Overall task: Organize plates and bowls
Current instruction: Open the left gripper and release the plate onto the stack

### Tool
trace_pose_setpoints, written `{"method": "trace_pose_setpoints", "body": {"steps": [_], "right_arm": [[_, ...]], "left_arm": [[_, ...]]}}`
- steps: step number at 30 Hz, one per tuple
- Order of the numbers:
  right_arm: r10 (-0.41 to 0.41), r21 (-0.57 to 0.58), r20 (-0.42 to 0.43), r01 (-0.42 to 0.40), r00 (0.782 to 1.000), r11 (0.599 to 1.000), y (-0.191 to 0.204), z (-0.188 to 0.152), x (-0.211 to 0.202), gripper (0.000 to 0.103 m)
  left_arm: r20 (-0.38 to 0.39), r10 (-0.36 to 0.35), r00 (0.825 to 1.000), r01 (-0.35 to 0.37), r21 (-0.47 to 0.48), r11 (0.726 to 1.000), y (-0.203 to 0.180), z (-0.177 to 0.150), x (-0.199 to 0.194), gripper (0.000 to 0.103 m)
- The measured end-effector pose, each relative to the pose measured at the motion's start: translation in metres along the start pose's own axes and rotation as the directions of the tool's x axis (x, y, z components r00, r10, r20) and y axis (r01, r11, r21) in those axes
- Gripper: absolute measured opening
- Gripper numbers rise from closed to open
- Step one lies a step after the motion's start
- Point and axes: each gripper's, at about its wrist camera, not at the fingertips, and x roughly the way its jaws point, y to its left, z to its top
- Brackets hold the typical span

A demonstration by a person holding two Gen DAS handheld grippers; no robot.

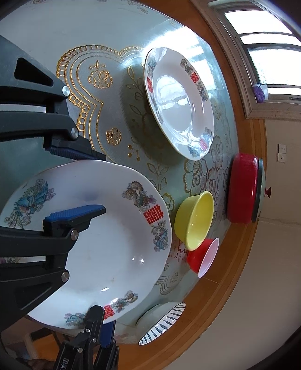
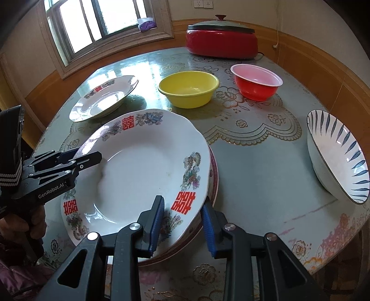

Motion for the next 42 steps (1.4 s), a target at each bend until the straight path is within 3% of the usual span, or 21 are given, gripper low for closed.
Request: {"method": "trace_pose_setpoints", "body": {"steps": [1, 18, 22, 35, 42], "right_arm": [[-0.031, -0.003, 0.002, 0.031, 1.0, 1.0, -0.001, -0.001, -0.001, 0.033], [-0.053, 0.053, 0.033, 0.052, 0.998, 0.997, -0.004, -0.002, 0.0, 0.033], [-0.061, 0.056, 0.033, 0.059, 0.998, 0.997, -0.002, 0.0, 0.002, 0.033], [-0.068, 0.124, 0.081, 0.057, 0.994, 0.991, 0.003, 0.01, -0.001, 0.041], [0.003, 0.114, 0.136, -0.019, 0.991, 0.993, 0.016, 0.026, -0.008, 0.041]], "left_arm": [[-0.006, -0.001, 1.0, 0.001, 0.004, 1.0, -0.001, 0.0, 0.001, 0.038], [0.002, 0.021, 1.0, -0.021, 0.017, 1.0, -0.004, 0.0, 0.002, 0.042], [0.015, 0.021, 1.0, -0.021, 0.002, 1.0, -0.003, 0.0, -0.002, 0.052], [0.006, 0.029, 1.0, -0.028, -0.066, 0.997, 0.016, -0.004, -0.017, 0.061], [0.003, 0.025, 1.0, -0.024, -0.088, 0.996, 0.032, -0.005, -0.027, 0.077]]}}
